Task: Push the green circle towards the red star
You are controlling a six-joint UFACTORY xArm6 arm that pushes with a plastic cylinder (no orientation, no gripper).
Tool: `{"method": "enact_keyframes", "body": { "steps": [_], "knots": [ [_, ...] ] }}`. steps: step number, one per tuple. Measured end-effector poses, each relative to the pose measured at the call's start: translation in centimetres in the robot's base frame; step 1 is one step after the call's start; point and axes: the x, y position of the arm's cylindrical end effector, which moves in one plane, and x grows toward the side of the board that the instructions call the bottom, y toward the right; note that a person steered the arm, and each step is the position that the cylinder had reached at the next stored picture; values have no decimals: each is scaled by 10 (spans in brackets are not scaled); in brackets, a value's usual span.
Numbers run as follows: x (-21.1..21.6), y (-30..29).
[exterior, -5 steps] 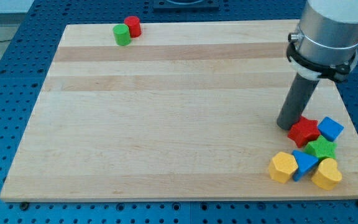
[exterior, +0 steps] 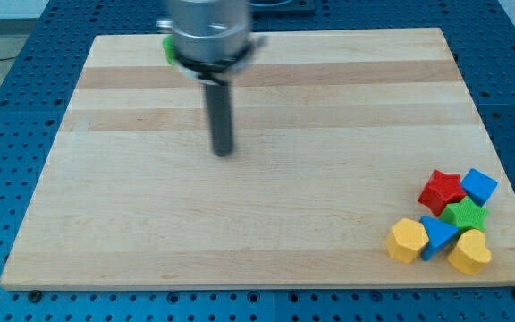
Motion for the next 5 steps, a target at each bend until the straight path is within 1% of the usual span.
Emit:
{"method": "enact_keyframes", "body": {
  "steps": [1, 2, 3, 4, 5],
  "knots": [
    [-48, -74],
    [-107, -115],
    [-162, -139],
    [-217, -137],
    [-229, -113]
  ]
}}
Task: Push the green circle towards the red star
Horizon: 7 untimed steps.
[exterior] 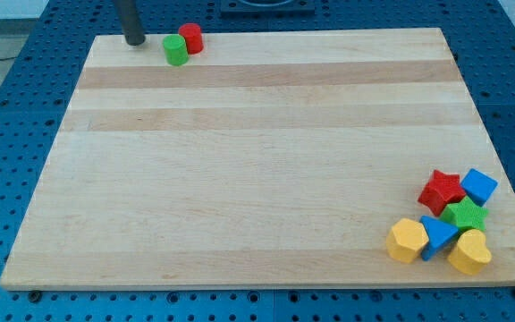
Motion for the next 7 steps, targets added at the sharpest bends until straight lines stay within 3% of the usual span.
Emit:
{"method": "enact_keyframes", "body": {
  "steps": [2, 4, 7],
  "knots": [
    [43, 52],
    [30, 42],
    [50, 134]
  ]
}}
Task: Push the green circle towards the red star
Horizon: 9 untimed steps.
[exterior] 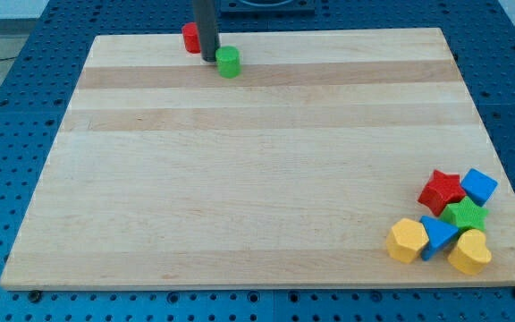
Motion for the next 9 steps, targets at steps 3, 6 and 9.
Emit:
{"method": "enact_keyframes", "body": {
  "steps": [3, 6, 9],
  "knots": [
    [80, 50],
    [74, 85],
    [147, 125]
  ]
}}
